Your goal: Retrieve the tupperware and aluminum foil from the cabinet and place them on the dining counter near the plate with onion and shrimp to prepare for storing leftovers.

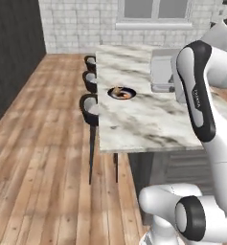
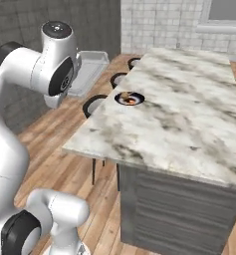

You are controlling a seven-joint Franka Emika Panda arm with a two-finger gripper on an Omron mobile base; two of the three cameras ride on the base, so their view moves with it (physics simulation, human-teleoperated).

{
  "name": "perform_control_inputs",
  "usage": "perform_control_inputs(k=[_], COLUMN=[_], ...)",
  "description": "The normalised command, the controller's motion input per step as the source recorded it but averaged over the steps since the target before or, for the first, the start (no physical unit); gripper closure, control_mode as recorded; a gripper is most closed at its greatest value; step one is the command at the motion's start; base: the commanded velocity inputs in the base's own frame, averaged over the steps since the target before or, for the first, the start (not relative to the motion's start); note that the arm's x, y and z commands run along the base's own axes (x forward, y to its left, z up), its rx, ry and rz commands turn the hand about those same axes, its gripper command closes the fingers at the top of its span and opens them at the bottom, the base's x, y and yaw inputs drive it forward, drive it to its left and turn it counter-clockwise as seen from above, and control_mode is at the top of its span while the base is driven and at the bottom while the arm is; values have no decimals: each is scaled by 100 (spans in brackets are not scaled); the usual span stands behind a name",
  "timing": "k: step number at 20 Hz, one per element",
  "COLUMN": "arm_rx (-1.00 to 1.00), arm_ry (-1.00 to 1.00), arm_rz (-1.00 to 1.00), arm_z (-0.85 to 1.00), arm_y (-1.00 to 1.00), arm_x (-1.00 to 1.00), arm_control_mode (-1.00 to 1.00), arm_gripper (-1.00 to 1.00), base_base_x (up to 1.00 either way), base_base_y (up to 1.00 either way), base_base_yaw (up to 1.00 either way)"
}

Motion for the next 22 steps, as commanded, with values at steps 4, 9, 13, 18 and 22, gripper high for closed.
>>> perform_control_inputs(k=[4, 9, 13, 18, 22], arm_rx=[0, 0, 0, 0, 0], arm_ry=[0, 0, 0, 0, 0], arm_rz=[0, 0, 0, 0, 0], arm_z=[0, 0, 0, 0, 0], arm_y=[0, 0, 0, 0, 0], arm_x=[0, 0, 0, 0, 0], arm_control_mode=[100, 100, 100, 100, 100], arm_gripper=[100, 100, 100, 100, 100], base_base_x=[29, 27, 24, 28, 43], base_base_y=[100, 100, 100, 100, 100], base_base_yaw=[-67, -68, -67, -62, -57])
